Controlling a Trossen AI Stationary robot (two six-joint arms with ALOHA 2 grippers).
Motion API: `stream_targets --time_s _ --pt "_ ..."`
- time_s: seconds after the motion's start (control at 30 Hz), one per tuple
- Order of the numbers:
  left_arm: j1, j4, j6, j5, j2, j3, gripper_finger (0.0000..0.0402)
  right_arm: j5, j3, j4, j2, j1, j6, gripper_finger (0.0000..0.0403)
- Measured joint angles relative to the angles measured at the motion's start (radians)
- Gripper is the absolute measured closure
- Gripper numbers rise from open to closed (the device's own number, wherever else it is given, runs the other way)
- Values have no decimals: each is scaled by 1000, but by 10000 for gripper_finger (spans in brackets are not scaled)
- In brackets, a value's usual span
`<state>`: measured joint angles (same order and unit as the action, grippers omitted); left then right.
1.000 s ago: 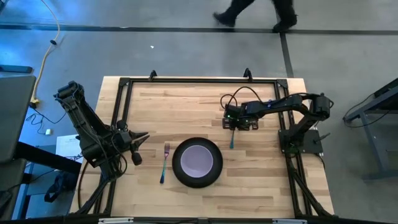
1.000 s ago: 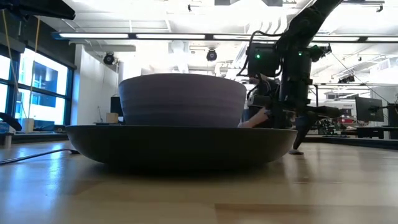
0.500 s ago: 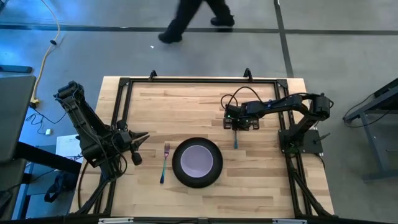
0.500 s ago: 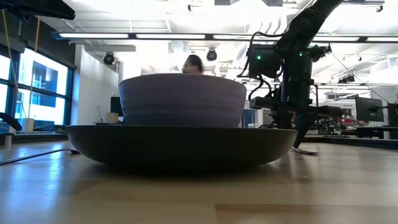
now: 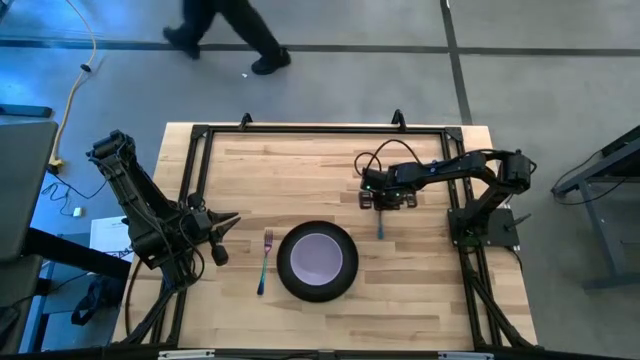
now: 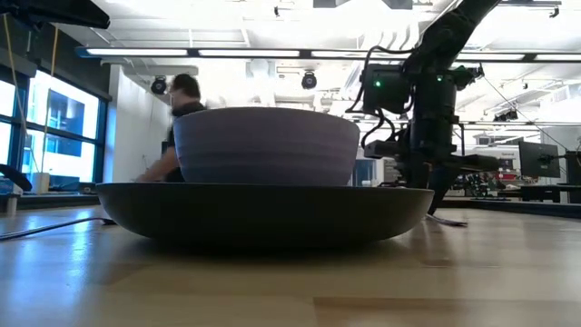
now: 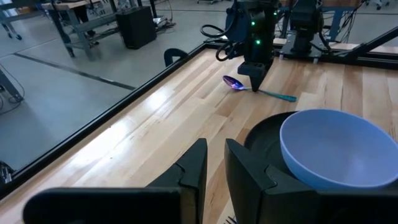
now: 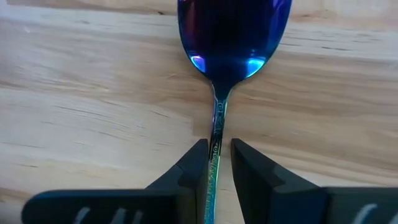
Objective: Set table place
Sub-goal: Put the violet spoon into the violet bowl
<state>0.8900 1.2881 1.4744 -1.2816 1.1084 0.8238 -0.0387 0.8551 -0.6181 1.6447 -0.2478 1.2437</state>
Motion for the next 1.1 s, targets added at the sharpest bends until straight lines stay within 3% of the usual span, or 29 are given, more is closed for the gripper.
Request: stream_targets --time_s 0.37,0.57,1.1 --pt "0 -4 1 0 0 0 355 -10 0 -37 0 0 -66 347" --pt "0 -4 8 0 0 0 355 -5 0 -44 -1 7 -108 395" --pt "0 -4 23 0 0 0 355 20 0 -44 -2 71 -224 402"
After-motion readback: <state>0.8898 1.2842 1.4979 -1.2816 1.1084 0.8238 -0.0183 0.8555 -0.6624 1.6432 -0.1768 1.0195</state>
